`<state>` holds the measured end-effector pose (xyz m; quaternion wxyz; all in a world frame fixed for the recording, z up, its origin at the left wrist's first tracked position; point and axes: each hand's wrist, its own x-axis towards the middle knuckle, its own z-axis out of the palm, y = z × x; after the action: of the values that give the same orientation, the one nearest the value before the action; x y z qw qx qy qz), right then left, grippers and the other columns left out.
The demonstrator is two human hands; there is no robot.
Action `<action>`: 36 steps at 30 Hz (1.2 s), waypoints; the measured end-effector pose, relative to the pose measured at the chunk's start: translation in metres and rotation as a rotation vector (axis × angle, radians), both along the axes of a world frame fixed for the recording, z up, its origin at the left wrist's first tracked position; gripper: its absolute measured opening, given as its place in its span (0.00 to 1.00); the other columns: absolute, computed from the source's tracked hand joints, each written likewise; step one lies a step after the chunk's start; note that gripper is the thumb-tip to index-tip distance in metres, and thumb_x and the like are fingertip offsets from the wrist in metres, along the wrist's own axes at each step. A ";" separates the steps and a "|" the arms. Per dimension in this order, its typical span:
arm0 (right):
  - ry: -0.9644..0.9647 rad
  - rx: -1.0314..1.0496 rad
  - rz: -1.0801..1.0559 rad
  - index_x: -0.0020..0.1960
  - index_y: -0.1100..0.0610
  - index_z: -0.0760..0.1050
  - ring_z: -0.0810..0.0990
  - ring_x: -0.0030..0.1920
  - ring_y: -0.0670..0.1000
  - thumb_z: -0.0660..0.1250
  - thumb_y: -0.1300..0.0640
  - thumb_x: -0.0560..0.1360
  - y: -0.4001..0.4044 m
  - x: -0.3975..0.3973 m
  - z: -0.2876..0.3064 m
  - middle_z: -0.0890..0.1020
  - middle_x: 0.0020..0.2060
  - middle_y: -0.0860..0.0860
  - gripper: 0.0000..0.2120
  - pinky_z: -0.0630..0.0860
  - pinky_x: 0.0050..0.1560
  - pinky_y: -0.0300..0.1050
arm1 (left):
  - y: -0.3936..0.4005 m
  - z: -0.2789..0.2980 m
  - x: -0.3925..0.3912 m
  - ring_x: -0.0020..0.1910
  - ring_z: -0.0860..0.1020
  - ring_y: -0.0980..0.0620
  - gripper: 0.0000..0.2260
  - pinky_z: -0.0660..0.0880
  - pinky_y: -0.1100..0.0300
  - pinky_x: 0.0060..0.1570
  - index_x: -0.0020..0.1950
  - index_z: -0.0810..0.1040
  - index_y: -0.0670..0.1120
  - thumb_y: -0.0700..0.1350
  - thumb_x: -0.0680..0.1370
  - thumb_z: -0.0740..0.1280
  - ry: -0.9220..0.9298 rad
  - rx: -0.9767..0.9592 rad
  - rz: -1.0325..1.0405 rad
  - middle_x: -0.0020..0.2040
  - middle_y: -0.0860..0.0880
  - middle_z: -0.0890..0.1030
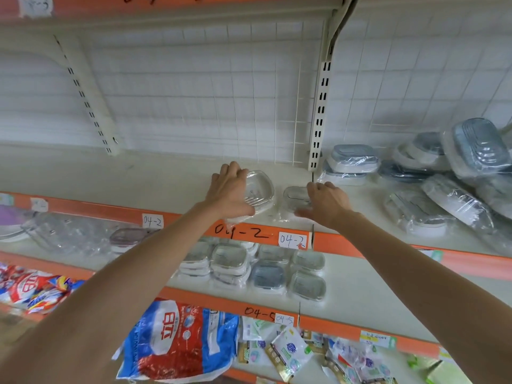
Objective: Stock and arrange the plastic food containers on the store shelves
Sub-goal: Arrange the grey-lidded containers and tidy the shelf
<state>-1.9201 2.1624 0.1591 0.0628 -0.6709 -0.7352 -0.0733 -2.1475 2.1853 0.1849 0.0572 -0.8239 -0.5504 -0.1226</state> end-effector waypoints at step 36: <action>-0.297 0.018 0.073 0.67 0.61 0.67 0.72 0.58 0.58 0.70 0.43 0.63 -0.166 -0.018 -0.083 0.72 0.60 0.57 0.37 0.67 0.58 0.52 | -0.106 -0.088 -0.022 0.59 0.61 0.49 0.39 0.60 0.55 0.59 0.71 0.61 0.46 0.52 0.64 0.74 0.208 -0.107 -0.359 0.59 0.47 0.63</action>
<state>-1.9376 1.9964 0.0763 -0.0379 -0.6249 -0.7597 -0.1759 -2.1698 2.0792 0.0968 0.0473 -0.9187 -0.3917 -0.0158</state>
